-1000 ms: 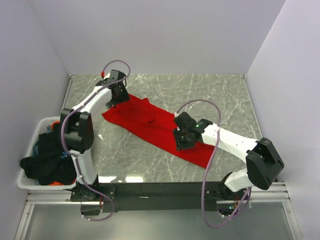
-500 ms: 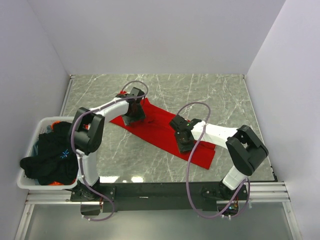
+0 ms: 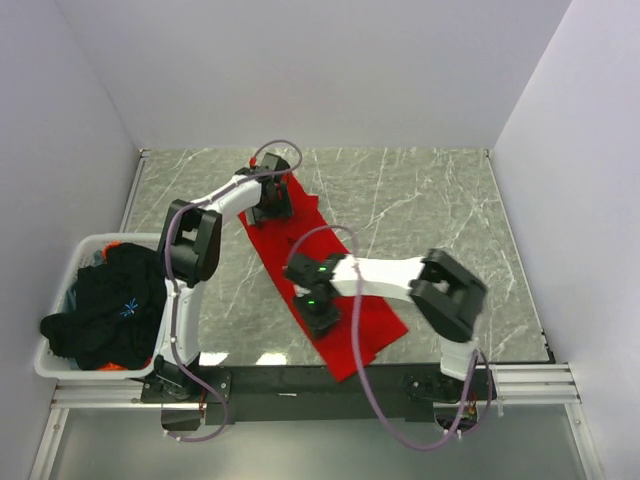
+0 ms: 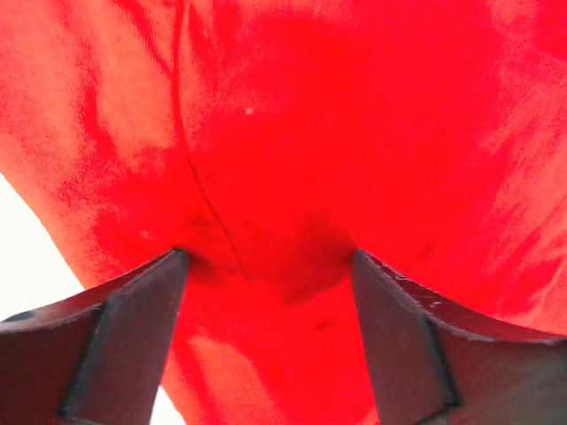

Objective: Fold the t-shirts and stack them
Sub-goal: Fold the tshirt

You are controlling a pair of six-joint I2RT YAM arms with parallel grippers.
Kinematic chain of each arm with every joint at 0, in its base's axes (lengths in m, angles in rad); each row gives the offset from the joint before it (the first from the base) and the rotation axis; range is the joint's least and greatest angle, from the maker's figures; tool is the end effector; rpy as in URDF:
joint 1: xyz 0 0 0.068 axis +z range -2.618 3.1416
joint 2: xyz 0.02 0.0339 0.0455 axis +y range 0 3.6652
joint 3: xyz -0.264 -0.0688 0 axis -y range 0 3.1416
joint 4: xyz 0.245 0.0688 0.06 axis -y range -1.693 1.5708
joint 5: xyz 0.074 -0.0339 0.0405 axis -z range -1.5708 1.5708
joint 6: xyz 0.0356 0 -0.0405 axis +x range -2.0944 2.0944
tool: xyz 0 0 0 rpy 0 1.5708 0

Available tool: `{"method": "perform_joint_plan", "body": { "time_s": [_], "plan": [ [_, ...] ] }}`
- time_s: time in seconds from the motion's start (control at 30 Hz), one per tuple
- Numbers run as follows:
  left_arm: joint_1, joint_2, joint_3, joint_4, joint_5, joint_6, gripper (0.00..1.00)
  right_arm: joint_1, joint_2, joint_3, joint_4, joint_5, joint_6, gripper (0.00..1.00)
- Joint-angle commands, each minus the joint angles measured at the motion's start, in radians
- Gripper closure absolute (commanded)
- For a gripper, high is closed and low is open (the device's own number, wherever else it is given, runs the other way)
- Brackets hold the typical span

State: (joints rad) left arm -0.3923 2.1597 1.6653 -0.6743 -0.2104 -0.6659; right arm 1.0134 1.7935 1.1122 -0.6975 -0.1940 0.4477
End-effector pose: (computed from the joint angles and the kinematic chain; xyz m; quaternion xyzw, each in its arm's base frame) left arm 0.4218 -0.1665 0.1695 -0.1537 0.9625 -0.0114 0.2234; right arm 0.1673 0.2813 0.1564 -0.2854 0.9488 0.1355 0.0067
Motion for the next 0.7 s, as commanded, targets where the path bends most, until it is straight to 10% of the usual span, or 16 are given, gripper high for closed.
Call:
{"method": "perform_joint_plan", "body": {
  "time_s": [0.0, 0.3, 0.67],
  "plan": [
    [0.043, 0.087, 0.114, 0.055, -0.017, 0.214, 0.15, 0.080, 0.162, 0.180, 0.027, -0.128, 0.017, 0.61],
    [0.053, 0.218, 0.330, 0.088, -0.034, 0.289, 0.01, 0.102, 0.322, 0.528, -0.069, 0.013, -0.035, 0.60],
    [0.055, 0.047, 0.330, 0.134, 0.029, 0.174, 0.00, 0.106, -0.095, 0.154, -0.037, 0.191, 0.009, 0.57]
  ]
}}
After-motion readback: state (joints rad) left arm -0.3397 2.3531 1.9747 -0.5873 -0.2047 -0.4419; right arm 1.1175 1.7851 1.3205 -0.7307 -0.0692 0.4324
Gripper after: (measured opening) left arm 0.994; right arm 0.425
